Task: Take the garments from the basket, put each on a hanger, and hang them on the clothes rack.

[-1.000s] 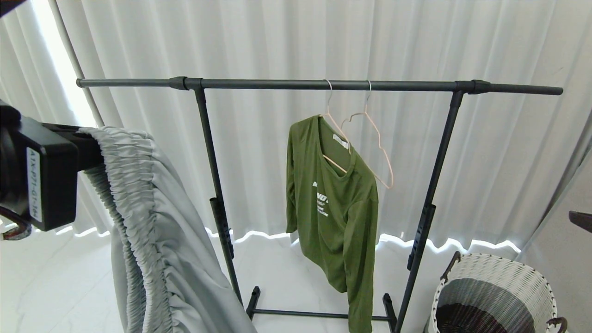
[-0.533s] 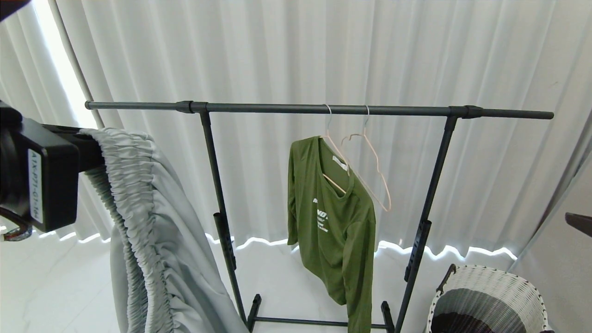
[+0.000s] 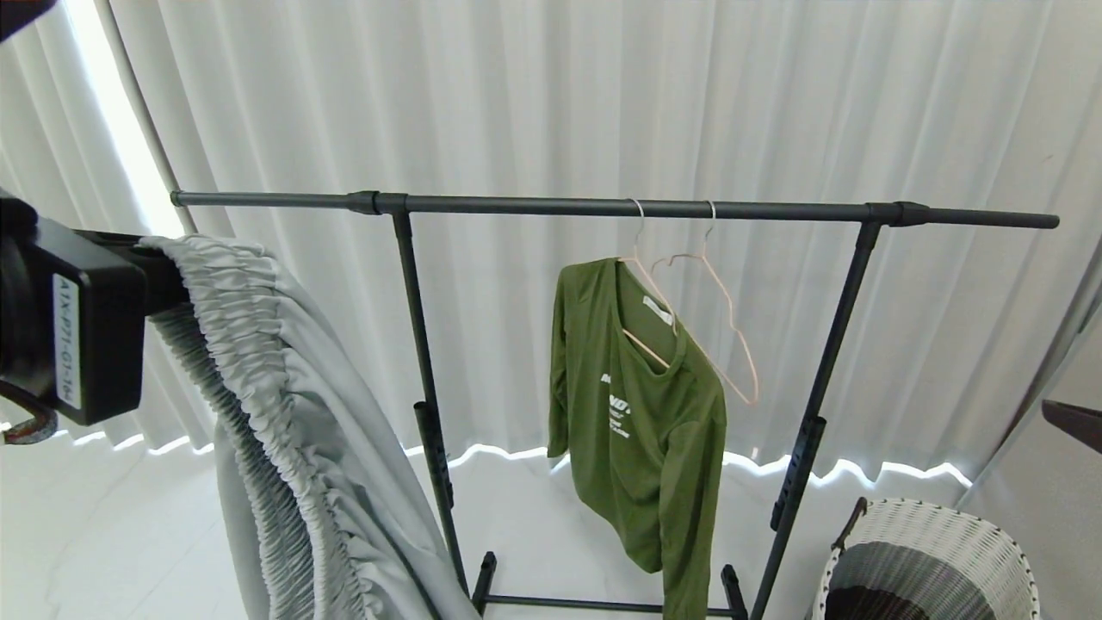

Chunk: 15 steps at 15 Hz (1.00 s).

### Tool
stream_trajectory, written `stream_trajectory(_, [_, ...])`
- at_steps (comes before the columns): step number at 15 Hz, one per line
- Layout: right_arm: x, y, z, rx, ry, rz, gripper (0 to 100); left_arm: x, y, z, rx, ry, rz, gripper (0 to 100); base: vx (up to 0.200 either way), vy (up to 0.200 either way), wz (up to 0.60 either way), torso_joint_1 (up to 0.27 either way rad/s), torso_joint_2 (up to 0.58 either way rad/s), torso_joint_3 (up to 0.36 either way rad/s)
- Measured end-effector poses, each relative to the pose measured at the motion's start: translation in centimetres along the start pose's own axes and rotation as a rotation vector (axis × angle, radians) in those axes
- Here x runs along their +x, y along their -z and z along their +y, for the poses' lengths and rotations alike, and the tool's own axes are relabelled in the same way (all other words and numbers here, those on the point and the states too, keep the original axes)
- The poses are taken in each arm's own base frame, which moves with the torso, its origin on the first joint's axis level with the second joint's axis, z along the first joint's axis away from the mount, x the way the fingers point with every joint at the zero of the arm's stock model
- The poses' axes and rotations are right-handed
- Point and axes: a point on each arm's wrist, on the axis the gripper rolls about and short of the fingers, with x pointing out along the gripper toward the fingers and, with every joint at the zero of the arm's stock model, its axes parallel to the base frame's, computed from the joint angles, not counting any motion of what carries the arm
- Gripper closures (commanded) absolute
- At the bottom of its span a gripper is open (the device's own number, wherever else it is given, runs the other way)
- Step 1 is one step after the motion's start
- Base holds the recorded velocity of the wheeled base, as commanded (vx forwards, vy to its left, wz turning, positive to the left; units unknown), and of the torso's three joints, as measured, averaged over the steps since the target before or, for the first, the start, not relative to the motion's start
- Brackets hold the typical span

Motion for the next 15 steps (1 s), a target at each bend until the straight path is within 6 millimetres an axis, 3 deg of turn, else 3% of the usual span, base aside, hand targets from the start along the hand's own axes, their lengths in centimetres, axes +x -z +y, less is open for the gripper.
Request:
stream_trajectory(6, [0.2, 0.2, 0.0, -0.005, 0.0, 0.015, 0, 0.1, 0.2, -0.1, 0.007, -0.001, 0.006, 100, 0.0, 0.0, 0.0, 0.0, 0.0, 0.0])
stream_trajectory(15, [2.1, 0.3, 0.4, -0.017, -0.003, 0.057, 0, 0.4, 0.2, -0.3, 0.012, -0.002, 0.013, 100, 0.2, 0.0, 0.0, 0.001, 0.0, 0.001])
